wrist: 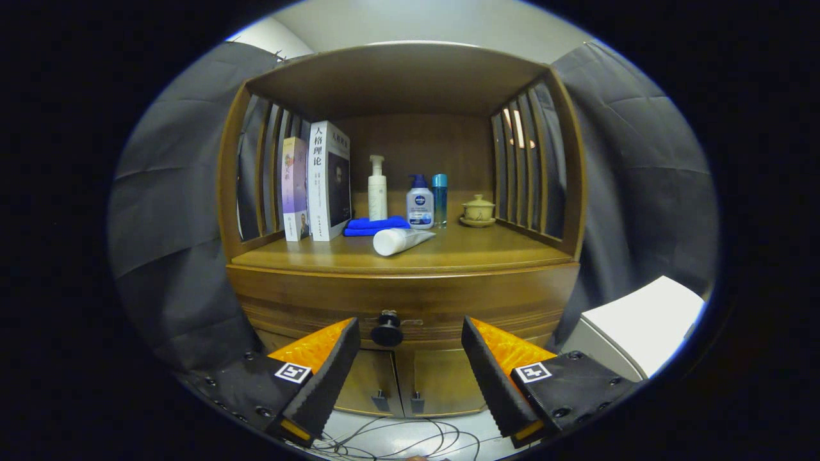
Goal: Pull open the drawer, take out the items inside it, and place them on the countertop above the cabinet.
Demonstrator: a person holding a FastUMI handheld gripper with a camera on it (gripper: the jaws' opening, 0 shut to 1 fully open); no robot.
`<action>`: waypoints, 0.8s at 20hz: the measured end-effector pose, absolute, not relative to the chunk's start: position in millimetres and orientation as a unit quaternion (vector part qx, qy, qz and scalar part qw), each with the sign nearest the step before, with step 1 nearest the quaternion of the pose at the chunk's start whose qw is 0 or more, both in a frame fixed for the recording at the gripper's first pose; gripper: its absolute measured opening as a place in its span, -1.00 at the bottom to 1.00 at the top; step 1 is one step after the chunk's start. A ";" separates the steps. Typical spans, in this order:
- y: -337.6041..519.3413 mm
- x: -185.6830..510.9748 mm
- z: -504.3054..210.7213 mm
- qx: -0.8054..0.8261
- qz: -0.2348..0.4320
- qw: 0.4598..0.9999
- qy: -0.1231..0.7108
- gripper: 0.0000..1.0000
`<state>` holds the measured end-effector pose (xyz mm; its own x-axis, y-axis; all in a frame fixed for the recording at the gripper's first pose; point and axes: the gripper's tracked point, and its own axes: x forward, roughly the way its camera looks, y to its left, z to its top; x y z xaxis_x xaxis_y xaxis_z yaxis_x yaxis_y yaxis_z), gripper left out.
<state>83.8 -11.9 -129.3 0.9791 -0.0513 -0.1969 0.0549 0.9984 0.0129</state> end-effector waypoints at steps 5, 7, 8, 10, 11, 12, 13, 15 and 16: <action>-57.1 32.0 -98.2 0.038 -0.061 0.996 0.053 0.99; -68.6 8.4 -91.5 0.049 -0.069 0.996 0.041 0.97; -70.7 -1.5 -89.9 0.056 -0.069 0.995 0.036 0.96; -72.8 -14.8 -84.7 0.063 -0.063 0.996 0.029 0.95; -70.3 -17.7 -81.8 0.064 -0.056 0.996 0.028 0.95; -66.5 -19.8 -76.5 0.063 -0.048 0.997 0.024 0.95; -63.7 -21.2 -69.7 0.061 -0.041 0.997 0.018 0.95; -52.3 -26.2 -58.4 0.058 -0.024 0.998 0.004 0.95; -46.4 -28.9 -56.0 0.057 -0.015 0.998 0.001 0.95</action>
